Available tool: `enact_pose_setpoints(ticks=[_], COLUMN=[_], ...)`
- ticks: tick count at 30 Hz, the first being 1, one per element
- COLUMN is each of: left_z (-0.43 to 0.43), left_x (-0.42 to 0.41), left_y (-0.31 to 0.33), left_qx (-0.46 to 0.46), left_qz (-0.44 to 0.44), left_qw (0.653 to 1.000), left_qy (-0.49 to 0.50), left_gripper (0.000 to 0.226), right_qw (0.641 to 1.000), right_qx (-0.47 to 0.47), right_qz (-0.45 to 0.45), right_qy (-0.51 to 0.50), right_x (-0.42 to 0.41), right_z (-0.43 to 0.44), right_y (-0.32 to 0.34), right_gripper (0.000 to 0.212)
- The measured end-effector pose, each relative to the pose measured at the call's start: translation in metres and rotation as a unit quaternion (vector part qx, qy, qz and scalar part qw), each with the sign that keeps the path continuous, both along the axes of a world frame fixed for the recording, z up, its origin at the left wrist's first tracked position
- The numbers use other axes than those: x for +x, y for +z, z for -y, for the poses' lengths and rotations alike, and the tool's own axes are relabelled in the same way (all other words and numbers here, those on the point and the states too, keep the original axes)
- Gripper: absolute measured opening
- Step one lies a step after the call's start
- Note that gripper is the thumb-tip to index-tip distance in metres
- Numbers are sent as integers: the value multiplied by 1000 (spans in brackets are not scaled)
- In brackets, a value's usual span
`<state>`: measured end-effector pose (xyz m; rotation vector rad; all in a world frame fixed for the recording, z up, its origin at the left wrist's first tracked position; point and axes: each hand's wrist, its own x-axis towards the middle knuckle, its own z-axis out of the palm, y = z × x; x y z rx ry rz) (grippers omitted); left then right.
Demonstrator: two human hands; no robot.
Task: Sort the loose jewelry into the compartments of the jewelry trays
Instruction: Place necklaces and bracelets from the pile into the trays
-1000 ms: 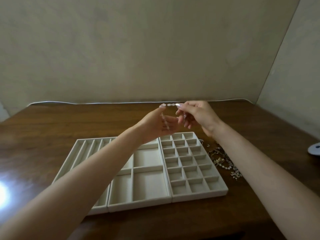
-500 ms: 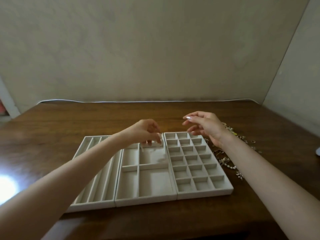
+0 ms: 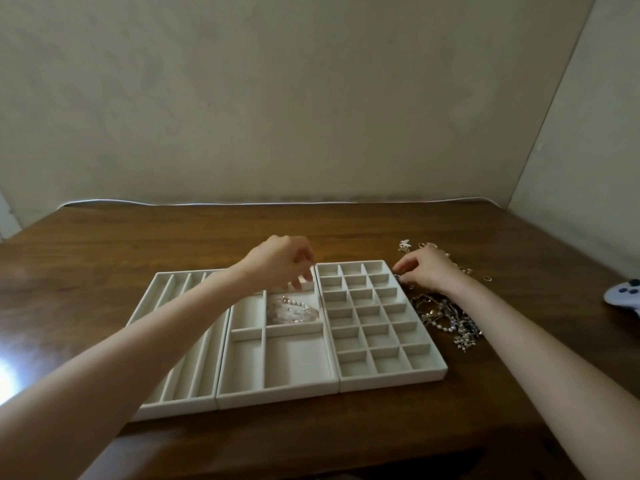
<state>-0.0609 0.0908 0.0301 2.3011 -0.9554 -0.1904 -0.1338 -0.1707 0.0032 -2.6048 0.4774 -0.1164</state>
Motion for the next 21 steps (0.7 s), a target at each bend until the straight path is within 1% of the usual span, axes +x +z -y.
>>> enact_pose_setpoints(ticks=[2, 4, 7, 10, 12, 13, 15, 18, 21], left_z=[0, -5, -18, -36, -48, -52, -60, -69, -78], left_x=[5, 10, 21, 32, 38, 39, 40, 38, 36], left_y=[2, 3, 2, -2, -5, -8, -13, -21, -27], left_qx=[-55, -89, -129, -162, -180, -184, -185, -178, -181], left_qz=[23, 41, 52, 45, 36, 29, 23, 22, 23], left_qw=[997, 992, 983, 969, 959, 957, 954, 951, 947], left_qy=[42, 73, 123, 182, 214, 223, 234, 253, 263], left_gripper=[8, 6, 2, 2, 4, 5, 6, 7, 8], right_qw=[999, 997, 992, 985, 982, 981, 978, 971, 971], right_qx=[-37, -70, -109, -87, -32, -5, 20, 22, -6], right_qz=[13, 34, 57, 142, 186, 191, 178, 164, 166], right_qy=[0, -12, -36, -44, -2, 32, 105, 171, 169], right_x=[2, 4, 7, 11, 18, 22, 30, 47, 66], right_z=[-1, -2, -4, -16, -39, -56, -97, -152, -185], right_y=[-7, -12, -9, 5, 16, 20, 24, 16, 4], right_gripper=[16, 8, 5, 8, 8, 8, 9, 10, 10])
